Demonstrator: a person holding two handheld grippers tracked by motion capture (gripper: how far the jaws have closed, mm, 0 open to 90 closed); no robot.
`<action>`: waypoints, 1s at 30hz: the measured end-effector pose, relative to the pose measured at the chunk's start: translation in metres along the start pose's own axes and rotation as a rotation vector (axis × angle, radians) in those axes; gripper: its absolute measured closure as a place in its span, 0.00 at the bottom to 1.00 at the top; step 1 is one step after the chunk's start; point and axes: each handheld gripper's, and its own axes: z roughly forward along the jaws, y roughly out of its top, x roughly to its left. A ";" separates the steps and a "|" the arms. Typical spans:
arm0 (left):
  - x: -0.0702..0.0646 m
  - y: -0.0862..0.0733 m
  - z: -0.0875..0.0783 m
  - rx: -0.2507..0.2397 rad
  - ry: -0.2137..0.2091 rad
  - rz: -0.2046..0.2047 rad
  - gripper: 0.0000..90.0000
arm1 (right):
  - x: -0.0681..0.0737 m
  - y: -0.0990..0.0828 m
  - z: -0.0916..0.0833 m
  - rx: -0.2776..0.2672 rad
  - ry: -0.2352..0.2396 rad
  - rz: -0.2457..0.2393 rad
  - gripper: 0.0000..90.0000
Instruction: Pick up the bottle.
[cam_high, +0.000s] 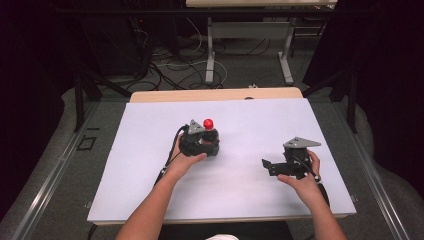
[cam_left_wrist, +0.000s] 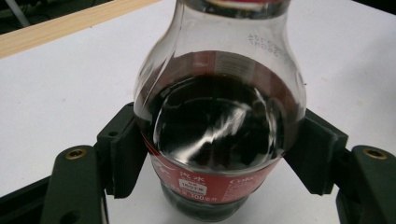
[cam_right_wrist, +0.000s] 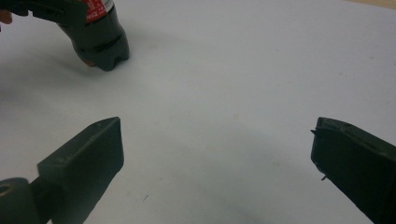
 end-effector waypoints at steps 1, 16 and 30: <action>0.000 -0.001 -0.001 0.003 0.001 0.010 0.33 | 0.000 0.000 0.000 0.004 -0.002 -0.004 0.04; -0.010 0.004 -0.023 0.004 -0.041 0.013 0.33 | 0.008 0.004 -0.003 -0.011 0.020 -0.010 0.06; -0.035 0.013 -0.060 0.016 -0.094 0.064 0.33 | 0.022 0.011 -0.008 -0.031 0.066 -0.049 0.15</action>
